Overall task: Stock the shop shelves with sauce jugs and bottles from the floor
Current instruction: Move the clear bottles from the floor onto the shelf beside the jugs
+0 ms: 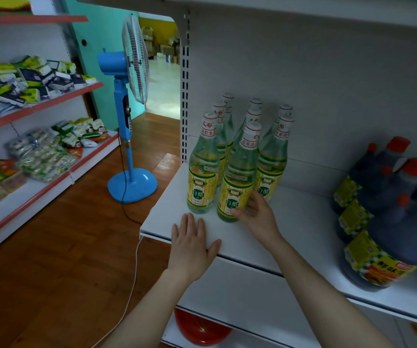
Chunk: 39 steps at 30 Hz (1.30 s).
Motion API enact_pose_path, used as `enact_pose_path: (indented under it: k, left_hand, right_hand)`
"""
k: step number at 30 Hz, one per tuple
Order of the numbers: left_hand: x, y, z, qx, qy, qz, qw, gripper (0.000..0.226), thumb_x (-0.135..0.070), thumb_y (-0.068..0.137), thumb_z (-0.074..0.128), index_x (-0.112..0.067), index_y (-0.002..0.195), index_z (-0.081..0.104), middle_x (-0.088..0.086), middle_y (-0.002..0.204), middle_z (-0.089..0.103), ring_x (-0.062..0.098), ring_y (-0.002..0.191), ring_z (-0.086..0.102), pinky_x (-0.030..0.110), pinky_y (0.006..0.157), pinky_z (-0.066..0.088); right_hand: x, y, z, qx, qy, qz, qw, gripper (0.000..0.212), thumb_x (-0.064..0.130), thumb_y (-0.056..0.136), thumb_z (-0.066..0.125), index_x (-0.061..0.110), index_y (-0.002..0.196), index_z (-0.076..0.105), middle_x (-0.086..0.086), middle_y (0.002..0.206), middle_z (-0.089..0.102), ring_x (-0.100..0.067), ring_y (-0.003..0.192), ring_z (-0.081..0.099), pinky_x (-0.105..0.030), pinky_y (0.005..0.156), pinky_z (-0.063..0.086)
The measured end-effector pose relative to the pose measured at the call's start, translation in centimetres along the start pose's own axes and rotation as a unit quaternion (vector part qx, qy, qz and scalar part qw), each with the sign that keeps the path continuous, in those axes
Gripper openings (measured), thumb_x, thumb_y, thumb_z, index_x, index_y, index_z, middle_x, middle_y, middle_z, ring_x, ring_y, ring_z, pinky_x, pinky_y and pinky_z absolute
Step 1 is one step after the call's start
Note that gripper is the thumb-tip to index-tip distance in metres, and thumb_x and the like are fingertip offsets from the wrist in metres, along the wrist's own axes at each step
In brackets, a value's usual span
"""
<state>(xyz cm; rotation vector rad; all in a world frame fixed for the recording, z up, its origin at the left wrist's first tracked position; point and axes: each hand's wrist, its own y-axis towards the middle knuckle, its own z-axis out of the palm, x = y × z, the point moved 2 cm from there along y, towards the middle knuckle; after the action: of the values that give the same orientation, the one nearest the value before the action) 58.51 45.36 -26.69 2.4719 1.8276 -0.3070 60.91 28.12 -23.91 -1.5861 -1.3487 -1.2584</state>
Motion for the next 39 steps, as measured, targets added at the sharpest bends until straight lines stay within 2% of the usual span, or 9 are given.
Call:
enact_pose_path:
  k: [3, 5, 13, 18, 23, 28, 33, 37, 39]
  left_hand:
    - [0.0, 0.0, 0.0, -0.004, 0.000, 0.001, 1.000, 0.091, -0.066, 0.078, -0.007, -0.010, 0.148, 0.007, 0.017, 0.156, 0.000, 0.030, 0.144, -0.007, 0.044, 0.116, -0.003]
    - [-0.1, 0.0, 0.1, -0.003, -0.002, 0.003, 1.000, 0.100, -0.066, 0.068, -0.015, -0.011, 0.148, 0.007, 0.017, 0.156, 0.000, 0.030, 0.144, -0.007, 0.044, 0.116, -0.003]
    - [0.0, 0.1, 0.3, -0.006, -0.005, 0.001, 1.000, 0.105, -0.064, 0.062, -0.020, -0.011, 0.149, 0.006, 0.018, 0.156, -0.001, 0.030, 0.144, -0.007, 0.044, 0.116, -0.003]
    - [-0.1, 0.1, 0.3, -0.004, -0.001, -0.001, 1.000, 0.100, -0.066, 0.068, -0.017, -0.011, 0.149, 0.006, 0.018, 0.156, -0.002, 0.030, 0.144, -0.008, 0.044, 0.116, -0.004]
    - [-0.1, 0.1, 0.3, 0.000, 0.008, 0.003, 1.000, 0.105, -0.064, 0.062, -0.021, -0.011, 0.149, 0.004, 0.017, 0.156, -0.002, 0.030, 0.144, -0.008, 0.044, 0.116, -0.004]
    - [-0.1, 0.1, 0.2, -0.001, 0.015, 0.001, 1.000, 0.104, -0.065, 0.064, -0.020, -0.011, 0.148, 0.006, 0.017, 0.156, -0.001, 0.030, 0.144, -0.007, 0.044, 0.116, -0.003]
    - [-0.1, -0.1, -0.1, 0.009, 0.024, -0.002, 1.000, 0.073, -0.059, 0.094, 0.011, -0.010, 0.149, 0.004, 0.018, 0.156, -0.002, 0.030, 0.144, -0.008, 0.044, 0.116, -0.003]
    - [-0.1, -0.2, -0.2, 0.014, 0.028, -0.003, 1.000, 0.078, -0.061, 0.089, 0.004, -0.010, 0.148, 0.005, 0.018, 0.156, -0.002, 0.030, 0.144, -0.007, 0.044, 0.116, -0.003]
    - [-0.2, -0.2, -0.2, 0.016, 0.026, -0.003, 1.000, 0.075, -0.059, 0.092, 0.009, -0.010, 0.148, 0.005, 0.018, 0.156, -0.002, 0.030, 0.144, -0.007, 0.044, 0.116, -0.003]
  right_hand:
    - [-0.8, -0.3, 0.3, 0.005, -0.014, 0.009, 1.000, 0.072, 0.013, 0.073, 0.076, 0.015, 0.135, 0.040, 0.001, 0.116, 0.059, -0.001, 0.098, 0.057, -0.009, 0.079, 0.044]
    - [-1.3, -0.5, 0.6, 0.006, -0.025, 0.017, 1.000, 0.078, 0.010, 0.072, 0.077, 0.014, 0.138, 0.034, 0.002, 0.117, 0.056, -0.006, 0.105, 0.053, -0.003, 0.078, 0.040]
    - [-1.8, -0.4, 0.8, -0.008, -0.045, 0.003, 0.999, 0.063, 0.004, 0.072, 0.075, 0.009, 0.128, 0.048, 0.004, 0.115, 0.055, -0.005, 0.107, 0.049, 0.006, 0.074, 0.034]
    - [-1.7, -0.4, 1.3, -0.039, -0.072, 0.006, 0.997, 0.062, 0.013, 0.068, 0.080, 0.010, 0.122, 0.052, -0.002, 0.117, 0.060, -0.012, 0.109, 0.055, -0.016, 0.086, 0.037]
    - [-1.9, -0.4, 1.5, -0.055, -0.074, 0.006, 0.996, 0.061, 0.016, 0.067, 0.081, 0.010, 0.120, 0.052, -0.006, 0.120, 0.062, -0.017, 0.112, 0.056, -0.019, 0.087, 0.037]
    - [-1.8, -0.6, 1.4, -0.042, -0.050, 0.012, 0.998, 0.063, 0.012, 0.069, 0.079, 0.012, 0.125, 0.051, -0.005, 0.123, 0.059, -0.009, 0.109, 0.052, -0.019, 0.091, 0.036]
    - [-1.9, -0.6, 1.3, -0.042, -0.052, 0.014, 0.998, 0.065, 0.012, 0.069, 0.079, 0.011, 0.126, 0.050, -0.006, 0.126, 0.058, -0.015, 0.117, 0.052, -0.019, 0.092, 0.036]
    - [-1.9, -0.6, 1.4, -0.043, -0.056, 0.016, 0.997, 0.065, 0.014, 0.069, 0.080, 0.012, 0.127, 0.050, -0.006, 0.126, 0.058, -0.015, 0.117, 0.052, -0.019, 0.092, 0.036]
    - [-1.9, -0.7, 1.4, -0.045, -0.060, 0.017, 0.997, 0.064, 0.014, 0.069, 0.079, 0.012, 0.126, 0.050, -0.005, 0.126, 0.058, -0.015, 0.117, 0.052, -0.018, 0.091, 0.035]
